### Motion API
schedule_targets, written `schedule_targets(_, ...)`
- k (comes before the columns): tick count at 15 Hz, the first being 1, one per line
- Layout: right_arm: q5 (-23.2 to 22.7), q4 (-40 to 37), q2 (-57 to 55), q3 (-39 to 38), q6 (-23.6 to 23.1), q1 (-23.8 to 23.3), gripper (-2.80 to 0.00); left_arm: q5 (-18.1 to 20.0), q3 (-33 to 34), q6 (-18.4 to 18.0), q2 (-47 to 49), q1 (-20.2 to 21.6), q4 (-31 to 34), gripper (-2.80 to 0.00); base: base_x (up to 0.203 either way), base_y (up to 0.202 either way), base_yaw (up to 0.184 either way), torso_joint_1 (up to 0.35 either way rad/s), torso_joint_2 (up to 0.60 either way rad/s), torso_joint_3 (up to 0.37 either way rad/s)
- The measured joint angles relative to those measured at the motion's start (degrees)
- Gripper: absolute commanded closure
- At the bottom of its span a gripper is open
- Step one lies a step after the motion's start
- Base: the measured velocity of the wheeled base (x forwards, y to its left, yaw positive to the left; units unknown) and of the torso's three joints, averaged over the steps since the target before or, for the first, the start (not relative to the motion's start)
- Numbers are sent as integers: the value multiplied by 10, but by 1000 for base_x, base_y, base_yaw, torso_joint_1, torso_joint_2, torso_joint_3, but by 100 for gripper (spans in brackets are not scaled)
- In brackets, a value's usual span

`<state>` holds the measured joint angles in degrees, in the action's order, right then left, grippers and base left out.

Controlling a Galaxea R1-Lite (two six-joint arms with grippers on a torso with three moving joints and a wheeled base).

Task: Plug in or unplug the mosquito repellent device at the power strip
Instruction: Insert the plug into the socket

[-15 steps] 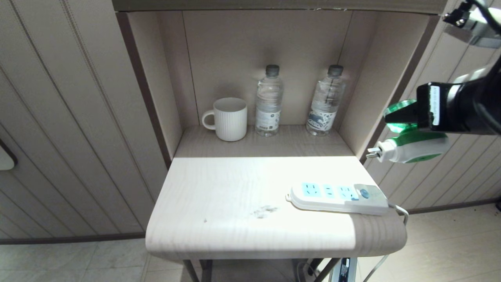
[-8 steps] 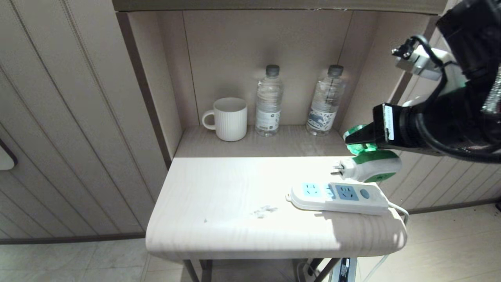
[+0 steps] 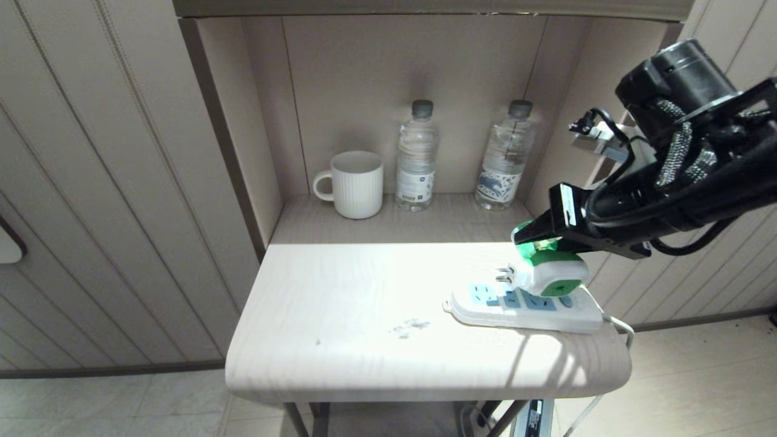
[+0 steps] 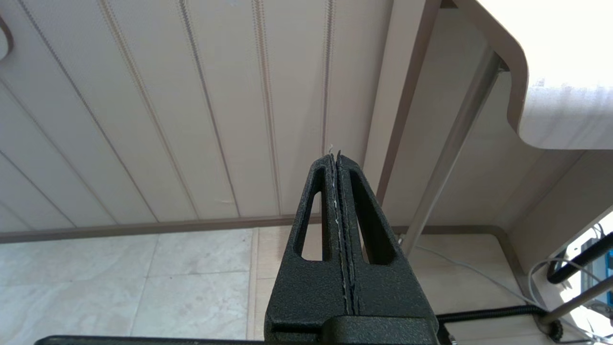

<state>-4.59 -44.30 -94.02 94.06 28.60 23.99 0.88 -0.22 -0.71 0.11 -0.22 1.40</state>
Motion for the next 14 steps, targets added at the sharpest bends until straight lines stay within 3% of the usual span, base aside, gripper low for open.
schedule_targets(6, -3, -25, -37, 35, -3, 0, 0, 0, 0, 0, 0, 0, 0, 0, 0, 0, 0, 0, 0, 0)
schedule_targets(14, -19, -25, -41, 8, -3, 10, 0, 0, 0, 0, 0, 0, 0, 0, 0, 0, 0, 0, 0, 0)
